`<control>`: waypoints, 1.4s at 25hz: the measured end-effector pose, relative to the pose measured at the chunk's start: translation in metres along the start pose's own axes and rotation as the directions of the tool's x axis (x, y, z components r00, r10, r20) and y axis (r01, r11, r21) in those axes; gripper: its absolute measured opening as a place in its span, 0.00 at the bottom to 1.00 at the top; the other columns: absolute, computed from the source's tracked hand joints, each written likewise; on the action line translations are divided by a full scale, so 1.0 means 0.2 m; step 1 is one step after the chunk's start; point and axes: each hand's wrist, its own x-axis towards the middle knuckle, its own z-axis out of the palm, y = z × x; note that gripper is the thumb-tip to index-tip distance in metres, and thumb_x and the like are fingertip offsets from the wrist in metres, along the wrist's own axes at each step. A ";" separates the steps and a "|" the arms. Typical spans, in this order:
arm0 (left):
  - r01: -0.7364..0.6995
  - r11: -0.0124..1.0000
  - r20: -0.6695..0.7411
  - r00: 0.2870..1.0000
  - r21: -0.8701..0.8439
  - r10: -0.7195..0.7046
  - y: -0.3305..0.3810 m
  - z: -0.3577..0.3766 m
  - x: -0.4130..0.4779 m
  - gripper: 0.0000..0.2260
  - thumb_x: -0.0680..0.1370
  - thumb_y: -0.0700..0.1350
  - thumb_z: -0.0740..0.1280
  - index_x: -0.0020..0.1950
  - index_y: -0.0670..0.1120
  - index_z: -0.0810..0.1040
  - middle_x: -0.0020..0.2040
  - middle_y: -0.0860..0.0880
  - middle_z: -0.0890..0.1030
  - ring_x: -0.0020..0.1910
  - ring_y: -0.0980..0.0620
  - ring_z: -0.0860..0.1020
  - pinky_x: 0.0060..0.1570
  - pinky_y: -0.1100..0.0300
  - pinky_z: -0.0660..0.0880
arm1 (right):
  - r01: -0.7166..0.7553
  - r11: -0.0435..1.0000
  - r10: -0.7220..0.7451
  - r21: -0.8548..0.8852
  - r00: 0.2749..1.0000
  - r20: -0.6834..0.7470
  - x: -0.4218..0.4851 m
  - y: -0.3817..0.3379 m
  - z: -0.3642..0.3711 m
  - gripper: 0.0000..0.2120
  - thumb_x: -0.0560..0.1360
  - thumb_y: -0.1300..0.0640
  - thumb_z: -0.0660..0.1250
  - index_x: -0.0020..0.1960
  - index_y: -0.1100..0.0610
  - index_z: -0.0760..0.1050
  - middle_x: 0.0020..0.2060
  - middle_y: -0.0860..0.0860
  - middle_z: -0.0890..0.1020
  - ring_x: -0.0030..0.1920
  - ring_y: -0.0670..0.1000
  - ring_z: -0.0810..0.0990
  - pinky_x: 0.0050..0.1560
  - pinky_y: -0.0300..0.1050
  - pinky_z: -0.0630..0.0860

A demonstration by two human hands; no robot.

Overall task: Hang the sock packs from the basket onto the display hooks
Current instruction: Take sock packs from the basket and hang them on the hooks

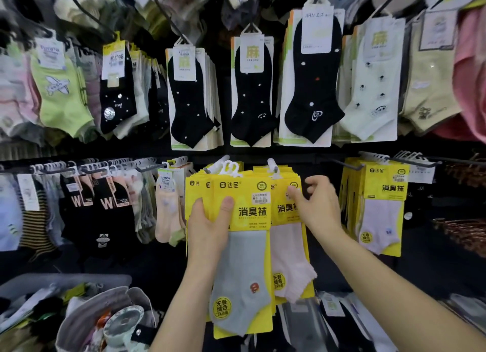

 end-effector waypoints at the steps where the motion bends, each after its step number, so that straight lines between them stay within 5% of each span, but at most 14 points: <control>1: -0.003 1.000 0.005 1.000 0.008 0.003 0.00 0.01 -0.01 0.05 0.74 0.53 0.67 0.44 0.55 0.72 0.43 0.61 0.78 0.41 0.73 0.76 0.39 0.72 0.72 | 0.075 0.995 -0.073 0.061 0.997 -0.031 -0.04 -0.01 -0.02 0.16 0.72 0.43 0.68 0.52 0.52 0.70 0.44 0.47 0.75 0.46 0.45 0.75 0.47 0.46 0.74; 4: 0.001 1.000 0.044 0.999 -0.023 0.000 0.01 0.06 -0.03 0.05 0.74 0.53 0.67 0.46 0.55 0.73 0.46 0.60 0.79 0.44 0.69 0.76 0.44 0.68 0.73 | 0.083 0.962 -0.130 0.261 0.977 0.167 -0.14 -0.09 -0.03 0.12 0.69 0.43 0.71 0.43 0.47 0.72 0.38 0.45 0.78 0.38 0.36 0.76 0.38 0.32 0.73; 10: 0.124 0.981 0.176 0.980 -0.148 -0.097 0.00 0.14 -0.07 0.11 0.75 0.53 0.65 0.56 0.53 0.74 0.53 0.58 0.80 0.52 0.62 0.78 0.49 0.65 0.76 | -0.097 0.923 0.013 0.372 0.975 0.222 -0.14 -0.11 -0.07 0.09 0.72 0.53 0.71 0.43 0.60 0.79 0.40 0.56 0.85 0.46 0.58 0.83 0.49 0.58 0.79; 13: 0.172 0.973 0.195 0.971 -0.155 -0.140 -0.02 0.15 -0.09 0.12 0.77 0.49 0.65 0.60 0.50 0.73 0.56 0.53 0.80 0.56 0.54 0.78 0.56 0.54 0.76 | -0.081 0.940 -0.007 0.331 0.967 0.255 -0.14 -0.09 -0.12 0.07 0.72 0.53 0.71 0.44 0.57 0.78 0.41 0.54 0.85 0.44 0.55 0.84 0.48 0.57 0.80; 16: 0.132 0.987 0.119 0.986 -0.094 -0.120 -0.03 0.17 -0.10 0.13 0.77 0.47 0.66 0.61 0.48 0.73 0.56 0.52 0.79 0.56 0.52 0.78 0.57 0.49 0.76 | -0.028 0.950 -0.061 0.312 0.960 0.273 -0.11 -0.10 -0.16 0.10 0.69 0.50 0.73 0.48 0.47 0.74 0.44 0.48 0.83 0.43 0.45 0.82 0.43 0.45 0.80; 19: 0.054 0.997 0.106 0.993 -0.051 -0.048 -0.04 0.17 -0.11 0.11 0.77 0.46 0.66 0.59 0.49 0.73 0.53 0.54 0.79 0.54 0.55 0.78 0.52 0.56 0.76 | 0.164 0.969 -0.209 0.187 0.945 0.251 -0.03 -0.18 -0.20 0.02 0.72 0.49 0.69 0.42 0.44 0.76 0.41 0.43 0.79 0.42 0.45 0.77 0.43 0.41 0.76; 21: 0.030 0.999 0.125 0.992 -0.038 -0.024 -0.04 0.17 -0.12 0.09 0.77 0.46 0.66 0.56 0.52 0.73 0.52 0.56 0.79 0.53 0.57 0.78 0.48 0.61 0.75 | 0.272 0.962 -0.265 0.026 0.903 0.337 0.00 -0.22 -0.21 0.06 0.74 0.52 0.68 0.38 0.46 0.77 0.38 0.41 0.77 0.40 0.43 0.75 0.41 0.38 0.73; 24: 0.034 0.999 0.140 0.990 -0.017 -0.031 -0.05 0.16 -0.12 0.07 0.77 0.45 0.66 0.53 0.54 0.73 0.52 0.54 0.80 0.52 0.56 0.78 0.52 0.55 0.76 | 0.285 0.955 -0.213 -0.079 0.847 0.488 0.05 -0.26 -0.22 0.05 0.74 0.55 0.68 0.39 0.50 0.78 0.38 0.43 0.78 0.43 0.44 0.77 0.45 0.40 0.75; 28: 0.039 0.999 0.168 0.985 -0.012 -0.036 -0.05 0.15 -0.11 0.06 0.77 0.46 0.66 0.51 0.56 0.73 0.51 0.55 0.80 0.52 0.56 0.78 0.54 0.51 0.77 | 0.191 0.982 -0.146 -0.011 0.786 0.600 0.07 -0.30 -0.25 0.08 0.75 0.57 0.67 0.38 0.52 0.77 0.38 0.47 0.79 0.40 0.46 0.76 0.42 0.39 0.74; 31: 0.045 0.998 0.174 0.984 -0.036 -0.038 -0.05 0.15 -0.12 0.08 0.77 0.47 0.66 0.54 0.55 0.73 0.53 0.54 0.80 0.53 0.55 0.78 0.55 0.51 0.76 | 0.300 0.952 -0.209 -0.063 0.786 0.581 0.07 -0.30 -0.25 0.08 0.77 0.56 0.64 0.39 0.50 0.75 0.37 0.45 0.77 0.37 0.46 0.74 0.39 0.40 0.72; 35: 0.075 0.996 0.206 0.976 -0.045 -0.064 -0.05 0.13 -0.10 0.08 0.77 0.47 0.65 0.56 0.53 0.73 0.53 0.55 0.80 0.49 0.64 0.78 0.45 0.70 0.75 | 0.349 0.932 -0.256 -0.098 0.825 0.505 0.07 -0.29 -0.23 0.07 0.78 0.56 0.61 0.45 0.55 0.76 0.37 0.42 0.78 0.37 0.45 0.77 0.39 0.41 0.74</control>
